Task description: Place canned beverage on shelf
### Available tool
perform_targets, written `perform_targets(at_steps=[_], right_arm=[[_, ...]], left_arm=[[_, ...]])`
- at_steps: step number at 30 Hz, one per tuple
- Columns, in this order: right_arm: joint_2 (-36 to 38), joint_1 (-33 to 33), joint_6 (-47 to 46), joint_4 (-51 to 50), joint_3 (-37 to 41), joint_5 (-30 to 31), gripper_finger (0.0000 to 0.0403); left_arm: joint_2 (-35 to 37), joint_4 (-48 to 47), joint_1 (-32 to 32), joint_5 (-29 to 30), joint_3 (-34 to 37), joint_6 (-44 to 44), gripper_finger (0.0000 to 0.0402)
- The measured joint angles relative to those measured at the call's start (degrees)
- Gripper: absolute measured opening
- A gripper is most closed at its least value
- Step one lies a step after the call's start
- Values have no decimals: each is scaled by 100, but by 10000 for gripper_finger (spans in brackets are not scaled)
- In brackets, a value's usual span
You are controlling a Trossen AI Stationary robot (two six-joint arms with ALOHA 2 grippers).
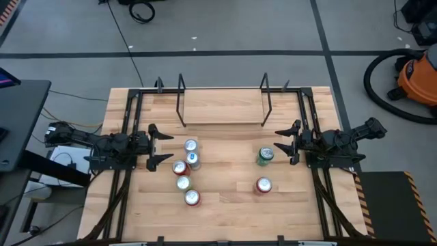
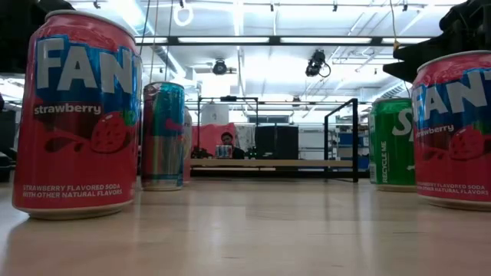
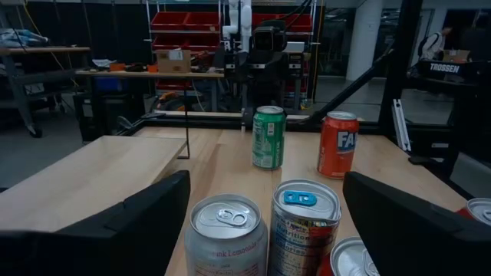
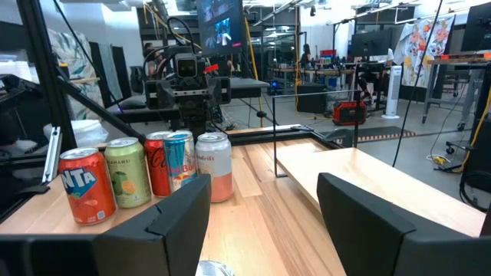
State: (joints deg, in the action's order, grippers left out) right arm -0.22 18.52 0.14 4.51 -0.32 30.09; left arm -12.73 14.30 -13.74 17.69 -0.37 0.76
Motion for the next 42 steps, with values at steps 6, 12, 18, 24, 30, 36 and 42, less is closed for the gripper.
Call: perform_targets(at_steps=[6,12,18,24,30,36,42], right_arm=[[2,1,1,0,0,1,249],[-1,1,-2,0,-2,-1,249],[1,0,0,0,-1,0,249],[2,1,-1,0,0,0,249],[2,-1,-1,0,0,1,249],[2,0,-2,9,0,-1,249],[1,1,1,7,0,0,249]], left_arm=[[0,0,0,0,0,0,355],[2,1,0,0,1,-1,355],[0,8,0,0,-1,1,355],[2,89,0,0,1,577,355],[0,165,7,50,0,1780,355],[1,176,7,50,-1,2389,355],[0,178,7,50,1,2430,355]])
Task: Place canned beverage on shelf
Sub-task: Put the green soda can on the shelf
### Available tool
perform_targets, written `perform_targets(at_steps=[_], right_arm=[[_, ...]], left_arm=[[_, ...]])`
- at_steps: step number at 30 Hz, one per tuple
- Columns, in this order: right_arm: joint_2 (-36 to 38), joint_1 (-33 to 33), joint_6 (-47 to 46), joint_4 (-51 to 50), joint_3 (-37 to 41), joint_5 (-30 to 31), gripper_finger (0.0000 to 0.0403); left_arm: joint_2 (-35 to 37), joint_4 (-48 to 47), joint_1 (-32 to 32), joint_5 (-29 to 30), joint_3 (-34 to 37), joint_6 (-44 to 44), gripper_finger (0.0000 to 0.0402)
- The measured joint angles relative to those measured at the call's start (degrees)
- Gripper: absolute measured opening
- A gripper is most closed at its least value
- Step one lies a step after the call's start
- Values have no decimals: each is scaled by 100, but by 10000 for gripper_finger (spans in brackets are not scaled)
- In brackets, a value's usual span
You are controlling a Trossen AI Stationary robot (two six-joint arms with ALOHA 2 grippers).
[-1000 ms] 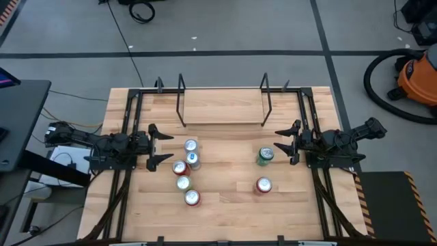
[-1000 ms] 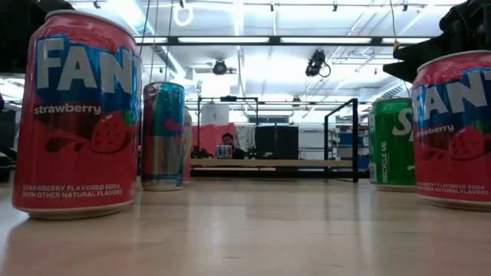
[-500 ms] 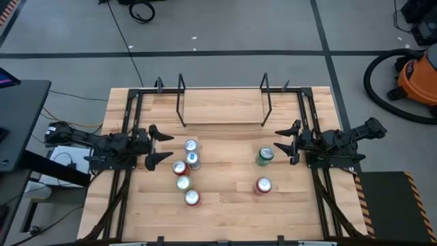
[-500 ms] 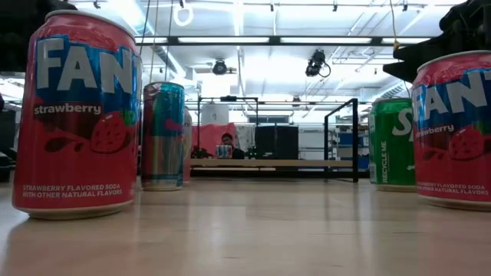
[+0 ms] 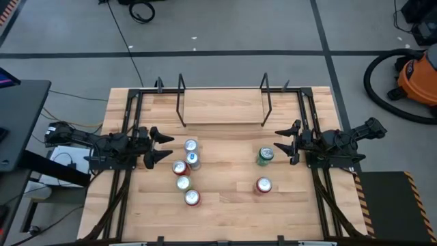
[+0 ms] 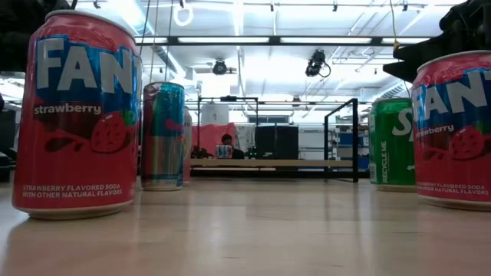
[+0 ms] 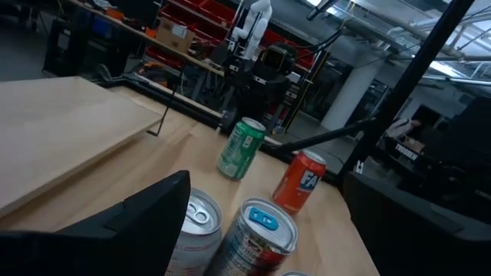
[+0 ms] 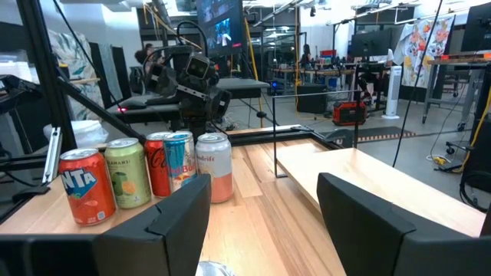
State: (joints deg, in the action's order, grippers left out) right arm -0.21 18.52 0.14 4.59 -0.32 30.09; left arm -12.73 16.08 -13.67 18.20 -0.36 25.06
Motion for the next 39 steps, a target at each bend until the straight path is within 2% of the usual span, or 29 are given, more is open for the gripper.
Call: perform_targets(at_steps=[10,14,21,29,39], right_arm=[[0,0,-1,0,0,0,249],[0,-2,0,16,-2,25,249],[0,0,0,724,0,161,249],[0,-2,358,1271,0,1002,249],[-102,-2,177,1255,0,322,246]], left_arm=[[0,7,0,115,-2,-61,355],[0,130,0,519,0,-732,355],[1,506,-7,289,-2,-1163,355],[0,1387,-7,266,-1,-1874,355],[-99,2536,10,299,-23,-2034,355]])
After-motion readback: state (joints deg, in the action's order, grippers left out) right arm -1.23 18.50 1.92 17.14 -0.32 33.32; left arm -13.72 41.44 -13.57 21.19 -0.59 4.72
